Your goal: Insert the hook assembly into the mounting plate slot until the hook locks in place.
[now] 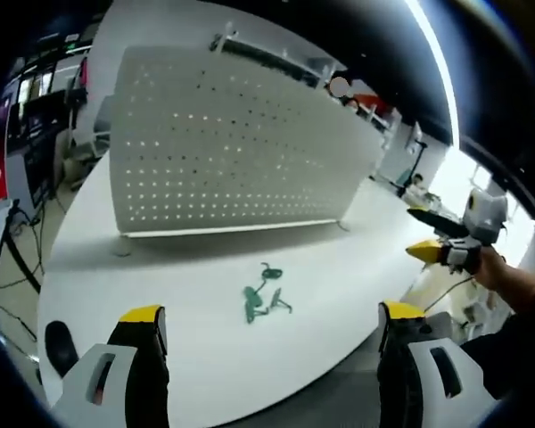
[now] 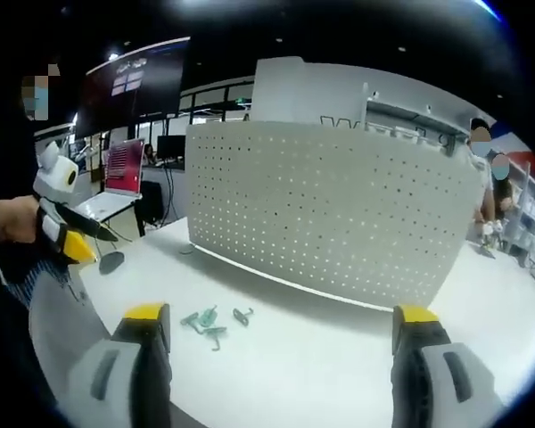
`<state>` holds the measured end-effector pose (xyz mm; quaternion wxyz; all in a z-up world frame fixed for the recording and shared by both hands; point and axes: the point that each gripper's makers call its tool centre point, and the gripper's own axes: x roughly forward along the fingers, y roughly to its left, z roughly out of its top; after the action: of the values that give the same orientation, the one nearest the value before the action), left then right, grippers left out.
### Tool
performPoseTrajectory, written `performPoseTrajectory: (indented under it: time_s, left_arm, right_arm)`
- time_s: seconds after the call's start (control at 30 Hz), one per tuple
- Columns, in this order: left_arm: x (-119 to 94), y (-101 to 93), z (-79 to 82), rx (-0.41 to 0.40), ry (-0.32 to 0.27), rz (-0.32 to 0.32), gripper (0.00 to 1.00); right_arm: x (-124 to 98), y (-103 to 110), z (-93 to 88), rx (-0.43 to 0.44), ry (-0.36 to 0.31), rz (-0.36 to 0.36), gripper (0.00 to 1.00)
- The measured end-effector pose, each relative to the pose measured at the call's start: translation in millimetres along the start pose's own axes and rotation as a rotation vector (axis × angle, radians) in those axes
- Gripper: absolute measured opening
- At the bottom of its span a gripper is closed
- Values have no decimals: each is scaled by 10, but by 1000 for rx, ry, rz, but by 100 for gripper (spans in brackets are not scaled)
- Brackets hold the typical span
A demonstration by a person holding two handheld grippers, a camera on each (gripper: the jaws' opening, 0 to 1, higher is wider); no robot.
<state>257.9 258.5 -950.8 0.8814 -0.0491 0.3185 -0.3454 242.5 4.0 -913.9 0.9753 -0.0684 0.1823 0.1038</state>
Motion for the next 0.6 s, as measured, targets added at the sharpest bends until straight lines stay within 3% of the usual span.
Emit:
performPoseTrajectory:
  time_s: [0.27,0.6]
  left_arm:
    - [33,77,-40,-44,22,8,100]
    - [42,50,27,-30,16,7,100]
  right_arm:
    - [58,63,-29,8,10,22,100]
    - [81,43,-47,66,6,32,100]
